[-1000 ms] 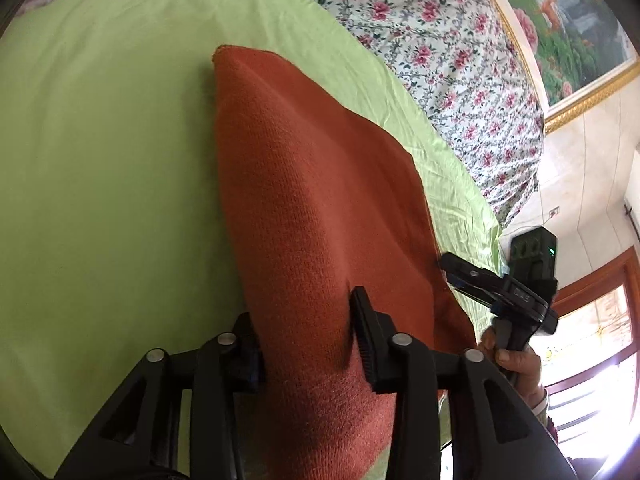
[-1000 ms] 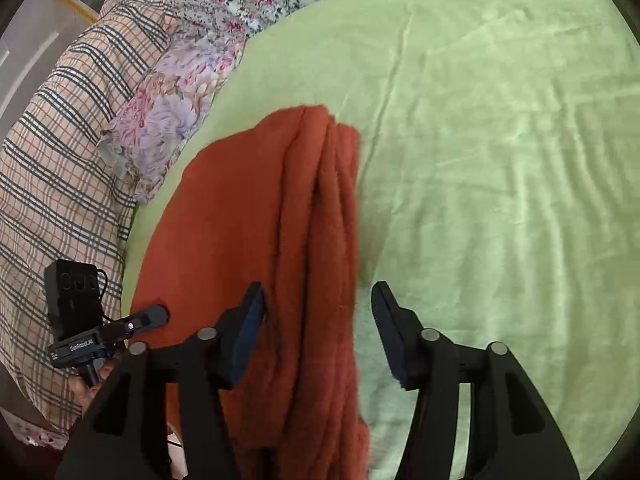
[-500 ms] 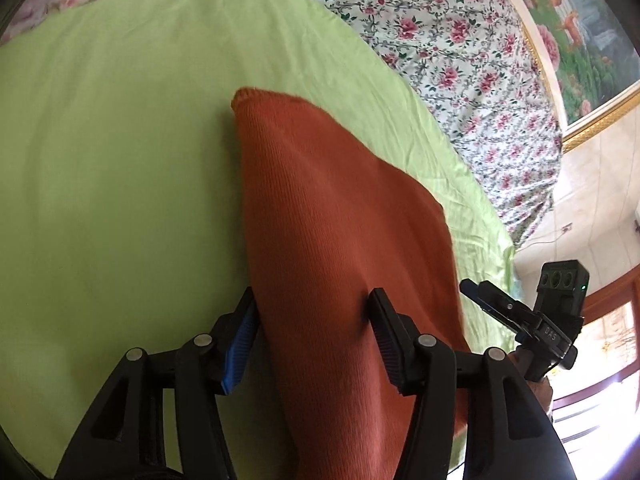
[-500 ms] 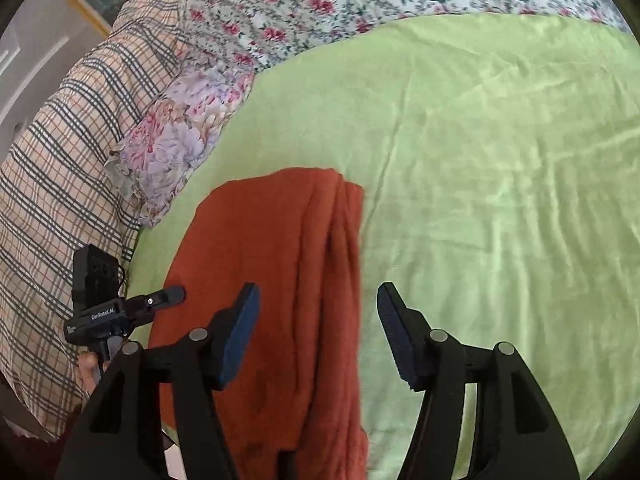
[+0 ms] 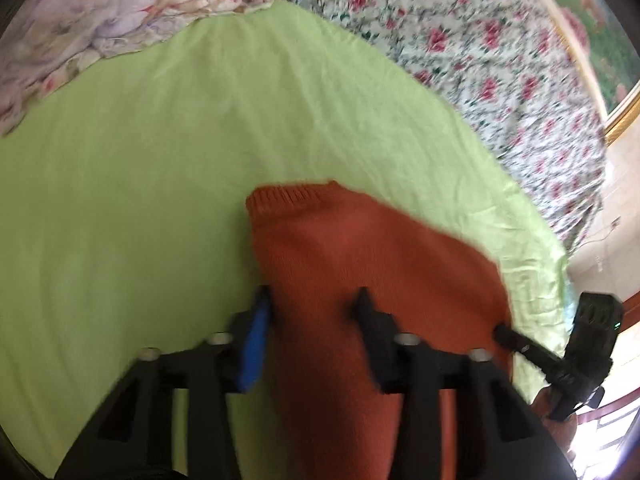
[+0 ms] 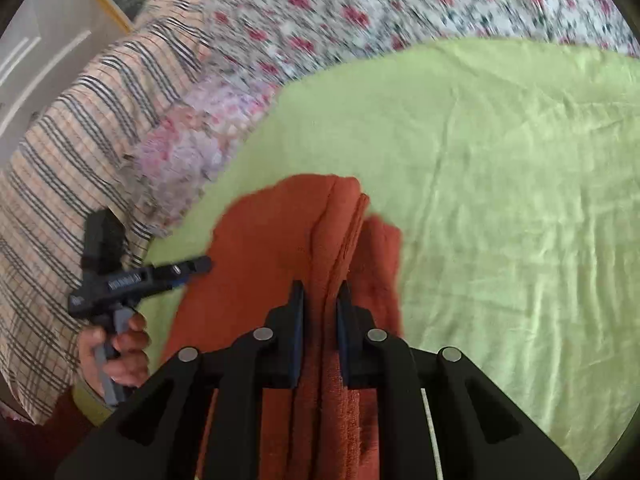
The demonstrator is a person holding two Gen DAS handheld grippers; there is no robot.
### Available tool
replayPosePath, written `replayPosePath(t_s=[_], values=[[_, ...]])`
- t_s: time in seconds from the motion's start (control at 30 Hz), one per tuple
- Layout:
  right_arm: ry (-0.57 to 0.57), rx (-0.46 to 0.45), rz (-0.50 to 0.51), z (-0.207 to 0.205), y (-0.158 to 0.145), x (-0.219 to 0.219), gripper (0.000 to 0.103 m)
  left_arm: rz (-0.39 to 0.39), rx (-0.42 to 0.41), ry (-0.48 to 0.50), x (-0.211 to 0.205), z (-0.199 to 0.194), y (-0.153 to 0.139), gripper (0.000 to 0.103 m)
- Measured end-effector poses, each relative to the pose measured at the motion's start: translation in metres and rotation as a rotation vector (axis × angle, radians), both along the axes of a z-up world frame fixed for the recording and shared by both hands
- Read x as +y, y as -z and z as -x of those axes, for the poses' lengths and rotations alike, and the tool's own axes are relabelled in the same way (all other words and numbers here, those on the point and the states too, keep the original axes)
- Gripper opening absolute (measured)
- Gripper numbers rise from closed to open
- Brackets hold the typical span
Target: Fold small clothes
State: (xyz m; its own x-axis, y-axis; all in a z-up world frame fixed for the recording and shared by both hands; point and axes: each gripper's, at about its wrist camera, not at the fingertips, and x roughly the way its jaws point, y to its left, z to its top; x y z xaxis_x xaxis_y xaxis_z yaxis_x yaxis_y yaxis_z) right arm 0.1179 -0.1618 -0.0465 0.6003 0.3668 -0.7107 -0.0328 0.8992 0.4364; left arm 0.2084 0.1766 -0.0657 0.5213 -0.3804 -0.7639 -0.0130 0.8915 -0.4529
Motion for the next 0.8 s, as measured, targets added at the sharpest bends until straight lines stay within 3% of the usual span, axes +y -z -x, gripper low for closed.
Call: replayPosePath(t_s=[0.17, 0.27, 0.43, 0.6, 0.77, 0.8], values=[[0.03, 0.035, -0.033, -0.011, 0.025, -0.014, 0.016, -0.121, 0.001, -0.027, -0.005, -0.024, 0.005, 0.02], [0.037, 0.038, -0.007, -0.005, 0.017, -0.009, 0.022, -0.108, -0.006, -0.016, -0.006, -0.013, -0.005, 0.018], [0.035, -0.022, -0.014, 0.038, -0.017, -0.007, 0.038, -0.137, -0.09, 0.075, -0.02, 0.068, -0.03, 0.023], [-0.015, -0.034, -0.029, 0.084, -0.027, 0.006, 0.039, -0.137, -0.118, 0.165, -0.034, 0.168, -0.026, 0.03], [-0.044, 0.034, -0.053, 0.118, -0.007, 0.017, 0.039, -0.151, -0.136, 0.19, -0.041, 0.235, -0.018, 0.06], [-0.054, 0.041, -0.053, 0.125, -0.003, 0.021, 0.039, -0.141, -0.139, 0.191, -0.043, 0.244, -0.014, 0.061]])
